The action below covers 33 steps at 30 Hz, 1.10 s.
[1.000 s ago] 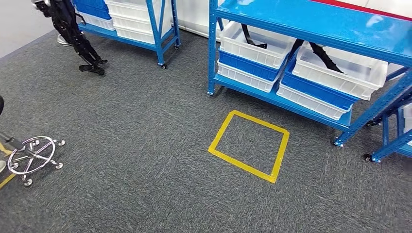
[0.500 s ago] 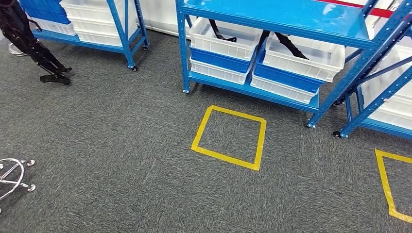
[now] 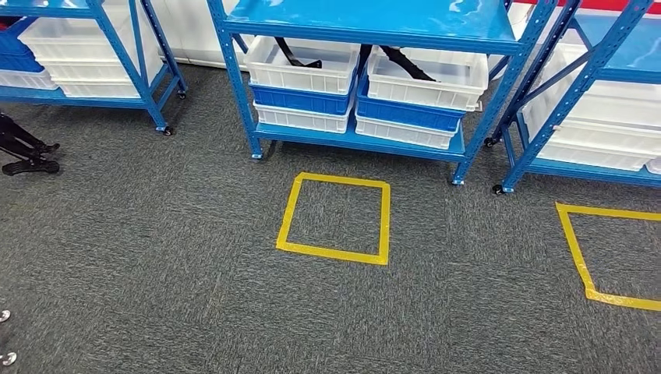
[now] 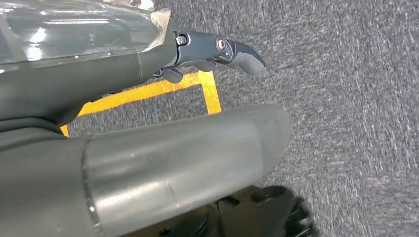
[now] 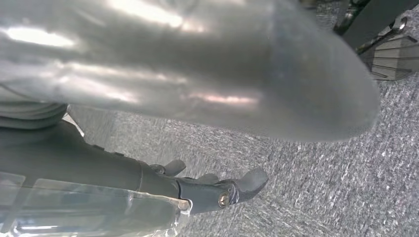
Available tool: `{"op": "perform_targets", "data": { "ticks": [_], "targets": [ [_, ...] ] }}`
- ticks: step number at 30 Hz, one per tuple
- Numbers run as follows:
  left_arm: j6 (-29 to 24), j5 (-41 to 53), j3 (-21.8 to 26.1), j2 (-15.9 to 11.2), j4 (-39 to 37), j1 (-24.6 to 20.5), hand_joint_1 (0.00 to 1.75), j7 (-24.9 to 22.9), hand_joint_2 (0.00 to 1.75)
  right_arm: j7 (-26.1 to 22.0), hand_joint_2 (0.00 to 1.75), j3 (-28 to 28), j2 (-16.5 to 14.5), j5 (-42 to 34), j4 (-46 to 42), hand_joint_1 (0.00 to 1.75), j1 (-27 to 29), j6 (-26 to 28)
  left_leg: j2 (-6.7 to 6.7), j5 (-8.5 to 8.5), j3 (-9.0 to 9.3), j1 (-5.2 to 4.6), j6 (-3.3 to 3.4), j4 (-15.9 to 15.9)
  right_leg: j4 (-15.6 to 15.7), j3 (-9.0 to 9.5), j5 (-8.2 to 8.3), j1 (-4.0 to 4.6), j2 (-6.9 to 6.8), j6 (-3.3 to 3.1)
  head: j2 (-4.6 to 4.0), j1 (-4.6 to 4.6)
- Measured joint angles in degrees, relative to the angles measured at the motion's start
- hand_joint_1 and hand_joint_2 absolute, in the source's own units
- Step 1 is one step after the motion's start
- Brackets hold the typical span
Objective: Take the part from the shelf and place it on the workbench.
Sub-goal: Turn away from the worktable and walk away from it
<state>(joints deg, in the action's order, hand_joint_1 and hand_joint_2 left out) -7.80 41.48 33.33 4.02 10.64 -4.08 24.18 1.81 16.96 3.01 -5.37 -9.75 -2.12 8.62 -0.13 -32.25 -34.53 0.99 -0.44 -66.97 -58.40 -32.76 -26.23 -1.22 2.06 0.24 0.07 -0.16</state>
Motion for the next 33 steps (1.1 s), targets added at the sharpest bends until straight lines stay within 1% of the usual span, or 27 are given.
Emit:
{"op": "perform_targets", "data": {
  "ticks": [1,2,3,4,5,7,8,9,10,12,14,16,19,20,21,22,23,24,25,26,27,28,29,30,31,32,33],
  "targets": [
    [-0.1,0.0,0.0,0.0,0.0,-0.1,0.0,-0.2,0.0,0.1,0.0,0.1,0.0,0.1,0.0,0.0,-0.1,0.1,-0.18,1.59,1.49,0.02,0.07,3.6,-0.1,0.02,-0.08,0.2,0.21,0.16,0.0,0.01],
    [-0.2,0.1,0.0,0.0,0.0,-0.1,0.0,-0.4,0.0,0.1,0.0,0.2,0.0,0.2,0.0,0.0,-0.1,0.2,-0.35,2.61,2.55,0.05,0.23,6.3,-0.1,-0.02,-0.13,0.38,0.37,0.39,0.0,0.05],
    [-0.3,0.1,0.0,0.0,0.0,-0.2,0.0,-0.4,0.0,0.2,0.0,0.3,0.0,0.3,0.0,0.0,-0.2,0.3,-0.51,2.98,3.06,-0.01,0.41,7.7,-0.1,-0.11,-0.16,0.58,0.47,0.65,0.0,0.1],
    [-0.3,0.1,0.0,0.0,0.0,-0.2,0.0,-0.5,0.0,0.2,0.0,0.4,0.1,0.3,0.0,0.0,-0.2,0.3,-0.55,2.94,3.07,-0.1,0.55,8.0,-0.2,-0.3,-0.26,0.78,0.48,0.69,0.0,0.13],
    [-0.3,0.2,0.0,0.1,0.0,-0.2,0.0,-0.6,0.0,0.3,0.0,0.5,0.2,0.4,0.0,0.0,-0.2,0.3,-0.53,3.08,3.04,-0.14,0.72,8.1,-0.1,-0.42,-0.31,0.76,0.48,0.48,0.0,0.18],
    [-0.4,0.3,0.0,0.1,0.0,-0.1,0.0,-1.4,0.0,0.6,0.0,0.8,0.2,0.5,0.0,0.0,-0.1,0.3,-0.48,3.16,3.11,-0.27,0.8,8.2,0.0,-0.48,-0.45,0.72,0.42,-0.12,0.0,0.19],
    [-0.3,0.3,0.0,0.1,0.0,-0.1,0.0,-2.2,0.0,0.8,0.0,0.9,0.2,0.6,0.0,0.0,-0.1,0.3,-0.49,3.15,3.16,-0.35,0.87,8.2,0.1,-0.38,-0.4,0.68,0.42,-0.25,0.01,0.21],
    [-0.2,0.4,0.0,0.0,0.0,-0.1,0.0,-3.1,0.0,1.3,0.0,1.0,0.3,0.7,0.0,0.0,-0.1,0.3,-0.49,3.12,3.2,-0.42,0.97,8.2,0.2,-0.27,-0.33,0.64,0.41,-0.15,0.01,0.21],
    [-0.1,0.4,0.0,-0.1,0.0,-0.1,0.0,-4.1,0.0,1.8,0.0,1.1,0.3,0.9,0.0,0.0,-0.1,0.4,-0.49,3.08,3.2,-0.5,1.12,8.2,0.4,-0.07,-0.21,0.59,0.41,0.06,0.01,0.21],
    [0.3,0.4,0.1,-0.2,0.0,0.0,0.0,-5.4,0.0,2.7,0.0,1.3,0.3,1.2,0.0,0.0,-0.1,0.4,-0.49,3.01,3.15,-0.67,1.43,8.1,0.6,0.25,0.06,0.45,0.42,0.79,0.0,0.21],
    [0.4,0.4,0.1,-0.2,0.0,0.2,0.0,-5.6,0.0,3.0,0.0,1.5,0.3,1.4,0.0,0.0,0.1,0.4,-0.49,2.95,3.06,-0.88,1.72,8.0,0.8,0.35,0.15,0.24,0.43,1.57,0.0,0.19],
    [0.2,0.4,0.1,-0.3,0.0,0.2,0.0,-5.6,0.0,3.0,0.0,1.7,0.3,1.6,0.0,0.0,0.2,0.4,-0.5,2.84,3.01,-1.12,2.08,8.0,0.9,0.34,0.13,0.02,0.44,2.14,0.0,0.17],
    [-0.3,0.3,0.1,-0.3,0.0,0.2,0.0,-5.6,0.0,2.9,0.0,2.2,0.3,1.9,0.0,0.0,0.2,0.4,-0.45,2.79,3.06,-1.26,2.87,8.2,0.5,0.43,0.53,-0.12,0.48,3.1,0.0,0.16],
    [-0.3,0.3,0.2,-0.3,0.0,0.3,0.0,-5.7,0.0,2.9,0.0,2.3,0.3,2.1,0.0,0.0,0.3,0.4,-0.33,2.86,3.3,-1.14,3.21,8.5,-0.1,0.27,0.5,-0.11,0.32,3.36,0.0,0.15],
    [-0.4,0.3,0.2,-0.2,0.0,0.3,0.0,-5.7,0.0,2.8,0.0,2.5,0.3,2.3,0.0,0.0,0.3,0.3,-0.22,2.94,3.58,-0.96,3.56,8.8,-1.3,-0.24,0.1,-0.01,-0.01,3.49,0.0,0.24],
    [-0.5,0.3,0.2,-0.2,0.0,0.3,0.0,-5.8,0.0,2.7,0.0,2.5,0.3,2.4,0.0,0.0,0.2,0.3,-0.06,3.04,3.86,-0.8,3.8,9.0,-3.2,-1.25,-0.88,0.08,-0.38,3.29,0.0,0.39],
    [-0.5,0.3,0.2,-0.1,0.0,0.3,0.0,-5.8,0.0,2.6,0.0,2.6,0.4,2.5,0.0,0.0,0.2,0.3,0.15,3.1,4.02,-0.69,3.93,9.1,-6.2,-2.77,-2.32,0.08,-0.76,2.93,0.0,0.52],
    [-0.6,0.4,0.2,-0.1,-0.1,0.4,0.0,-5.8,0.0,2.6,0.0,2.6,0.3,2.5,0.0,0.0,0.1,0.3,0.31,3.11,4.03,-0.65,3.97,9.1,-9.8,-4.6,-3.94,0.12,-1.01,2.52,0.0,0.67],
    [-0.6,0.4,0.2,0.0,-0.1,0.4,0.0,-5.9,0.0,2.6,0.0,2.6,0.4,2.5,0.0,0.0,0.1,0.3,0.48,3.07,3.99,-0.62,3.91,9.1,-13.2,-6.36,-5.37,0.05,-1.12,2.25,0.0,0.74],
    [-0.6,0.4,0.2,0.0,-0.1,0.5,0.0,-5.9,0.0,2.6,0.0,2.6,0.4,2.5,0.0,0.0,0.2,0.3,0.61,2.99,4.01,-0.55,3.78,9.1,-15.3,-7.49,-6.18,-0.08,-1.22,2.28,0.0,0.73],
    [-0.6,0.4,0.2,0.1,-0.1,0.6,0.0,-5.9,0.0,2.6,0.0,2.6,0.4,2.5,0.0,0.0,0.3,0.3,0.67,2.87,4.1,-0.42,3.58,9.1,-15.6,-7.69,-6.16,-0.28,-1.34,2.6,0.0,0.75],
    [-0.6,0.4,0.2,0.1,-0.1,0.7,0.0,-5.9,0.0,2.6,0.0,2.6,0.4,2.5,0.0,0.0,0.5,0.3,0.69,2.7,4.3,-0.21,3.28,9.0,-13.5,-6.74,-5.18,-0.53,-1.48,3.25,0.0,0.75],
    [-0.6,0.4,0.2,0.2,-0.2,0.8,0.0,-5.9,0.0,2.6,0.0,2.6,0.5,2.5,0.0,0.0,0.5,0.3,0.71,2.48,4.58,0.02,2.9,9.0,-9.6,-4.85,-3.48,-0.83,-1.69,4.02,0.0,0.77],
    [-0.6,0.4,0.2,0.2,-0.2,0.9,0.0,-5.9,0.0,2.6,0.0,2.6,0.5,2.5,0.0,0.0,0.6,0.3,0.77,2.23,4.94,0.17,2.42,9.0,-5.7,-2.98,-2.02,-1.01,-1.95,4.6,0.0,0.85],
    [-0.6,0.4,0.2,0.2,-0.2,0.9,0.0,-5.9,0.0,2.5,0.0,2.7,0.5,2.5,0.0,0.0,0.5,0.3,0.84,1.96,5.31,0.26,1.89,9.0,-2.6,-1.55,-1.43,-1.03,-2.26,4.55,0.0,0.94],
    [-0.6,0.4,0.2,0.2,-0.2,0.9,0.0,-5.9,0.0,2.5,0.0,2.7,0.4,2.5,0.0,0.0,0.5,0.3,0.94,1.68,5.62,0.24,1.33,9.0,-0.9,-0.65,-1.04,-0.92,-2.47,4.18,0.0,0.99],
    [-0.6,0.4,0.2,0.2,-0.2,0.9,0.0,-5.9,0.0,2.5,0.0,2.7,0.4,2.5,0.0,0.0,0.4,0.3,1.0,1.49,5.98,0.24,0.8,8.9,-0.6,-0.57,-1.28,-0.77,-2.57,3.48,0.0,0.95]
  ]
}}
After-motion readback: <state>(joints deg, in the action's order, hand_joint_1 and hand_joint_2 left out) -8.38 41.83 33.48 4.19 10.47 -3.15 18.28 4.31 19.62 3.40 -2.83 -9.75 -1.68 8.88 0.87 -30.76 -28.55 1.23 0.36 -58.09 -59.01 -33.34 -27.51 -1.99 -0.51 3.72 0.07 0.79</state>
